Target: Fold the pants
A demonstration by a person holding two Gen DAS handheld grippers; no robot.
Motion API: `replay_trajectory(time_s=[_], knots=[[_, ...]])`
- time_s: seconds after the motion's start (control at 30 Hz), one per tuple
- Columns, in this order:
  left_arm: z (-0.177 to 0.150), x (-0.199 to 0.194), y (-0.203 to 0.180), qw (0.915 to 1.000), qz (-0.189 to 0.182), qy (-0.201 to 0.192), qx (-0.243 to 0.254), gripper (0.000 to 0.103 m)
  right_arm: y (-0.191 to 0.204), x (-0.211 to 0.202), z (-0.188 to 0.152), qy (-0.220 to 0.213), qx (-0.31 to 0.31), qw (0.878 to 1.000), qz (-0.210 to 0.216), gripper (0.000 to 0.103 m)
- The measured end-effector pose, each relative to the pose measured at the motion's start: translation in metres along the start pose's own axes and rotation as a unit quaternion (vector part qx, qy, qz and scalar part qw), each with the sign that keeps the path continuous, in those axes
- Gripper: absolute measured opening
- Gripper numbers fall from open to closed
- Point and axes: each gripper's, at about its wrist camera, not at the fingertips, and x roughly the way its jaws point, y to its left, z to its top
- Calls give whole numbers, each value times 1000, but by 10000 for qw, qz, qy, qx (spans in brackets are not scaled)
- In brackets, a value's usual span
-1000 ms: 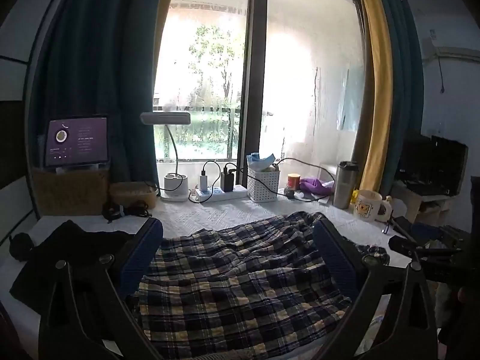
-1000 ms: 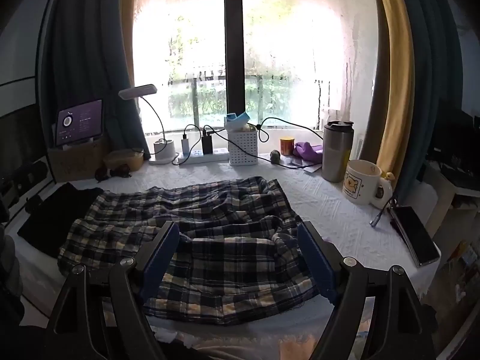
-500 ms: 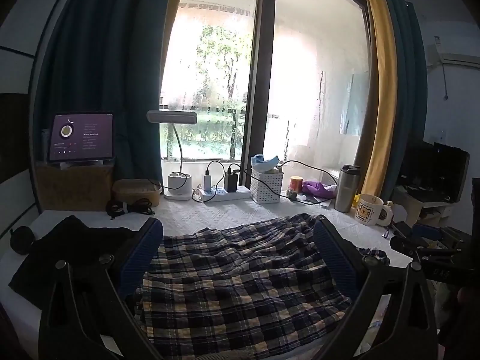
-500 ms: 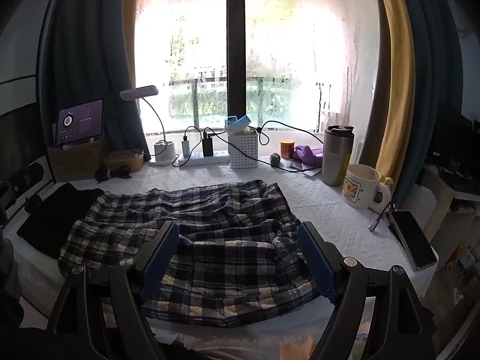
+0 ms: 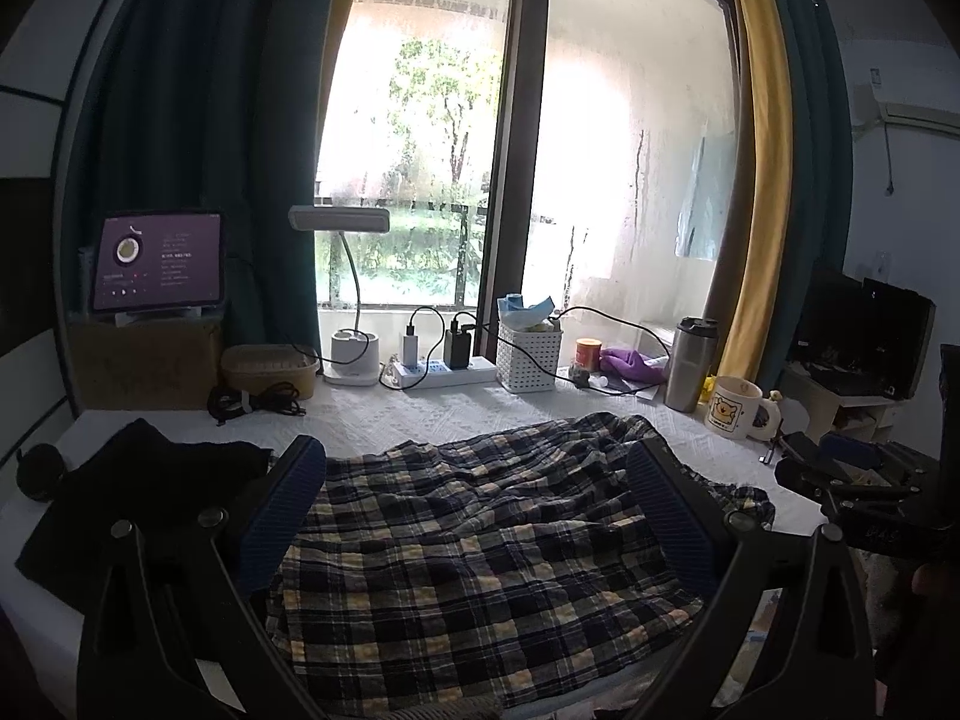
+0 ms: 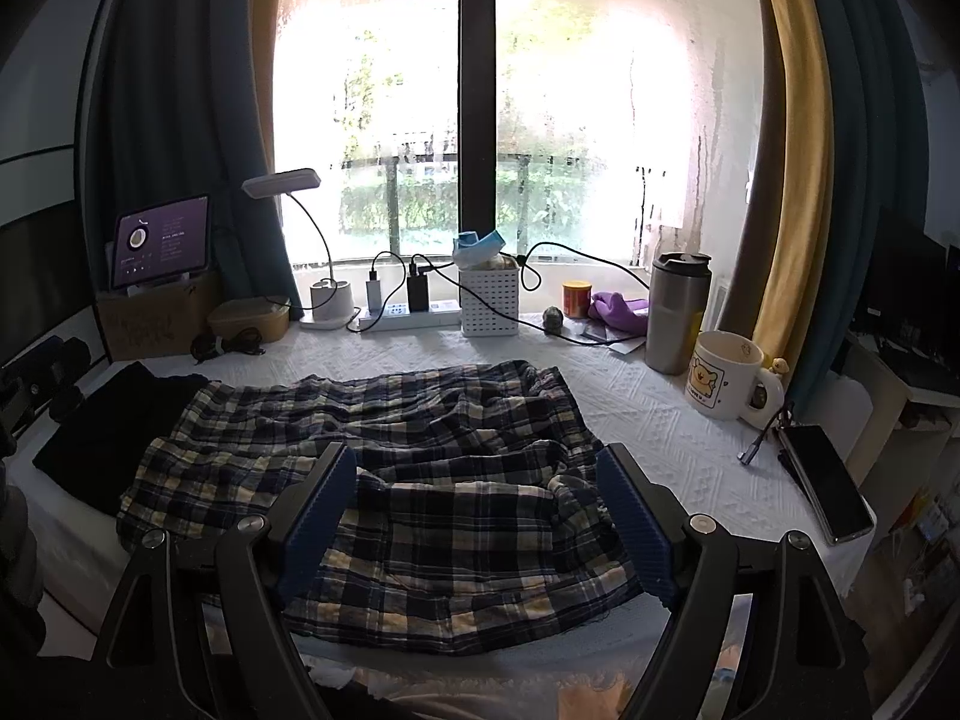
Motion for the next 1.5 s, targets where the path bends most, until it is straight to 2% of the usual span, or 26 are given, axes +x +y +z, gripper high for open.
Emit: replay_trajectory(time_s=[1.5], knots=[[-3,-5,0,9998,191,-33,80,100,7,1,1,21,-68,10000,8,84]])
